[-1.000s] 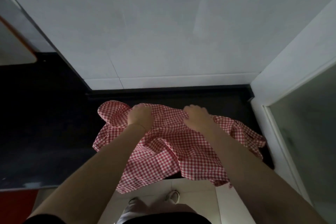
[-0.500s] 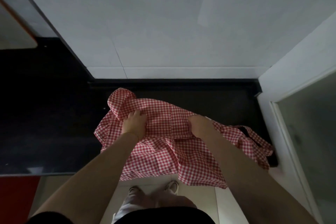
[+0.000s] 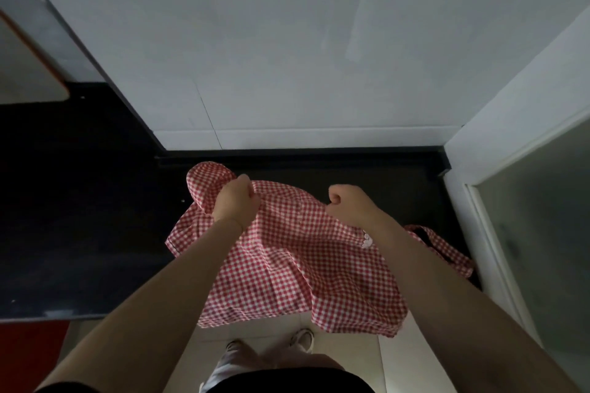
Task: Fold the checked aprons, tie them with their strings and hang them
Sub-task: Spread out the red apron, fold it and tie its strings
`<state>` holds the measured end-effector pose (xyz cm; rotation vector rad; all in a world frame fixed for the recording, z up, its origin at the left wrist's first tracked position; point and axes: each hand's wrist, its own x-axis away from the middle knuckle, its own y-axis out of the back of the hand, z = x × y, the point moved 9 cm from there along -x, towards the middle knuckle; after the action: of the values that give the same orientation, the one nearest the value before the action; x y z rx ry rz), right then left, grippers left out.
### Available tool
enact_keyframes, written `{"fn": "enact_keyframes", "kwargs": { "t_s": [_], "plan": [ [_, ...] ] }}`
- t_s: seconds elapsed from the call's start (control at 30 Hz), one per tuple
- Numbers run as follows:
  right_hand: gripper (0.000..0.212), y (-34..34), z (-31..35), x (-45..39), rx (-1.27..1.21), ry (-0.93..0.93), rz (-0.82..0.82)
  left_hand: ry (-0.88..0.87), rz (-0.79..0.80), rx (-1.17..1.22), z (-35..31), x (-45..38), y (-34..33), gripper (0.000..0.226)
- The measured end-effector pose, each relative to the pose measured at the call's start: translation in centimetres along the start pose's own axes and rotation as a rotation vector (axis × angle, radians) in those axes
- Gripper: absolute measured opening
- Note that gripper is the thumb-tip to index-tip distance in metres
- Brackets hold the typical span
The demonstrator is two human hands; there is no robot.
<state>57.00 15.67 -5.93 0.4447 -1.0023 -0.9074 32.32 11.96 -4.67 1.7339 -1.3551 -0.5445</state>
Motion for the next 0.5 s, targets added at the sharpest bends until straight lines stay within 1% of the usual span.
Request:
{"fn": "enact_keyframes", "kwargs": {
  "t_s": [0.03, 0.1, 0.17, 0.2, 0.27, 0.3, 0.33, 0.43, 0.5],
  "plan": [
    [0.025, 0.3, 0.2, 0.1, -0.004, 0.001, -0.005, 0.026, 0.005, 0.047, -0.1, -0.1, 0.4, 0.006],
    [0.014, 0.2, 0.1, 0.1, -0.023, -0.005, 0.040, 0.044, 0.009, 0.100, -0.3, -0.3, 1.0, 0.006],
    [0.032, -0.7, 0.6, 0.3, -0.025, 0.003, 0.143, 0.029, 0.053, 0.103, -0.5, -0.3, 1.1, 0.004],
    [0.038, -1.4, 0.8, 0.2, 0.012, 0.016, 0.195, 0.009, 0.090, 0.096, -0.6, -0.1, 1.0, 0.009],
    [0.028, -2.7, 1.2, 0.1, 0.089, 0.043, 0.255, -0.049, 0.165, 0.058, -0.8, 0.0, 0.5, 0.017],
    [0.027, -3.3, 1.1, 0.2, 0.106, 0.036, 0.281, -0.079, 0.178, 0.023, -1.0, 0.1, 0.4, 0.017],
    [0.033, -3.9, 1.0, 0.2, 0.111, 0.026, 0.302, -0.093, 0.177, -0.004, -1.0, 0.2, 0.6, 0.015],
    [0.065, -4.5, 0.4, 0.1, 0.077, 0.004, 0.295, -0.093, 0.155, 0.022, -1.0, 0.4, 1.4, 0.010],
    [0.074, -4.8, 0.0, 0.3, 0.075, -0.012, 0.296, -0.110, 0.159, 0.041, -1.6, 0.4, 1.8, 0.006]
  ]
}}
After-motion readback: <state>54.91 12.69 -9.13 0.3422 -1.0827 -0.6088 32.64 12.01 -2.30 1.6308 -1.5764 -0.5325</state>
